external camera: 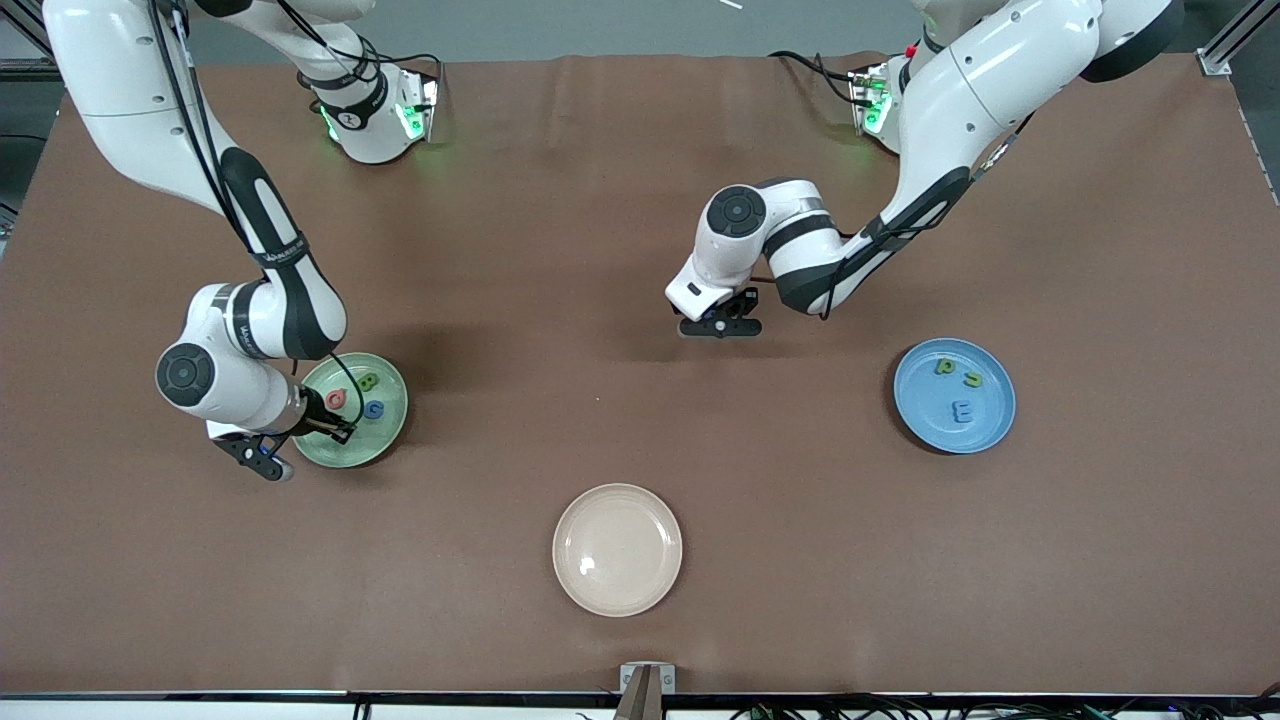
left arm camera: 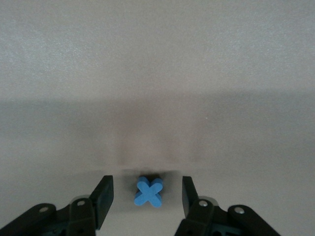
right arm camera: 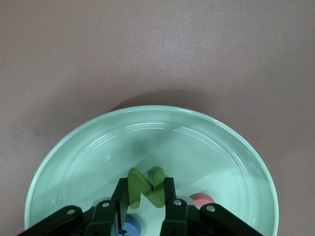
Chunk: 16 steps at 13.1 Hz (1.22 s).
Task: Sort upper and lower case letters into plates
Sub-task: 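Lower the N into the green plate while the left gripper grasps the x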
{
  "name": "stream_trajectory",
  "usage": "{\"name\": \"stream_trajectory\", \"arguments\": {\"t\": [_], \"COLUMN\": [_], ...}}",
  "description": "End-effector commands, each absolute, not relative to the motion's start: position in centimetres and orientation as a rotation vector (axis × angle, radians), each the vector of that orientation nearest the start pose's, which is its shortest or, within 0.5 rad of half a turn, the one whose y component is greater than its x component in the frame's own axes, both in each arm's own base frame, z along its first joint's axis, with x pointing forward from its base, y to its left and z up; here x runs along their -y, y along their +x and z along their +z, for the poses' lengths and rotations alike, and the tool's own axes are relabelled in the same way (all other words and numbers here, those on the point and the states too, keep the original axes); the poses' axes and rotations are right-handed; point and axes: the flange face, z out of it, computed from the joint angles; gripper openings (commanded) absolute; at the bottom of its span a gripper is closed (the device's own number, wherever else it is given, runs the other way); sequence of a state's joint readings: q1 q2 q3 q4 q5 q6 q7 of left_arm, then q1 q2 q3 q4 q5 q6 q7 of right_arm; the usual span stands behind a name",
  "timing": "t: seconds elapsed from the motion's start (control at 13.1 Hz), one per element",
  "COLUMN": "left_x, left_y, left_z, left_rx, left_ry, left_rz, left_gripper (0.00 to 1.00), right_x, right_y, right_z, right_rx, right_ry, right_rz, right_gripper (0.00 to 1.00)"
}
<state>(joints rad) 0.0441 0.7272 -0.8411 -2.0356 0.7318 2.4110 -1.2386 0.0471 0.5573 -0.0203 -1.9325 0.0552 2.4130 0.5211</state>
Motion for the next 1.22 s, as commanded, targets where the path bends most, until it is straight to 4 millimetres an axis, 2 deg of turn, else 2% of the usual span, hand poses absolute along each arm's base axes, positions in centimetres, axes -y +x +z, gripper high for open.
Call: {"name": "stream_trajectory", "arguments": {"t": [0.0, 0.08, 0.15, 0.38, 0.61, 0.84, 0.99, 1.15], "left_x": [41.9, 41.9, 41.8, 41.8, 41.9, 41.8, 41.9, 41.9], "left_y": [41.0, 40.9, 40.9, 40.9, 40.8, 40.7, 40.5, 40.3], "left_z": [17.2, 16.9, 16.8, 16.8, 16.8, 16.7, 16.7, 16.5], "left_rx": [-0.016, -0.015, -0.017, -0.012, 0.010, 0.030, 0.028, 0.059], "left_ry": [-3.157, -3.149, -3.147, -3.146, -3.148, -3.145, -3.145, -3.140], "left_rz": [0.046, 0.046, 0.047, 0.050, 0.060, 0.064, 0.069, 0.076], "left_gripper": [0.60, 0.59, 0.57, 0.51, 0.45, 0.37, 0.34, 0.26], "right_x": [-1.5, -1.5, -1.5, -1.9, -2.2, -2.5, -2.3, -0.9], "right_y": [61.4, 61.5, 61.5, 62.1, 63.3, 64.0, 64.2, 64.5], "right_z": [19.1, 19.2, 19.3, 20.4, 23.2, 26.8, 28.4, 30.7], "right_rx": [-0.820, -0.822, -0.827, -0.815, -0.795, -0.741, -0.592, -0.295], "right_ry": [-3.015, -3.014, -3.013, -3.014, -3.031, -3.054, -3.077, -3.095], "right_rz": [0.121, 0.118, 0.121, 0.117, 0.263, 0.306, 0.346, 0.365], "right_gripper": [0.35, 0.86, 1.00, 1.00, 1.00, 1.00, 1.00, 1.00]}}
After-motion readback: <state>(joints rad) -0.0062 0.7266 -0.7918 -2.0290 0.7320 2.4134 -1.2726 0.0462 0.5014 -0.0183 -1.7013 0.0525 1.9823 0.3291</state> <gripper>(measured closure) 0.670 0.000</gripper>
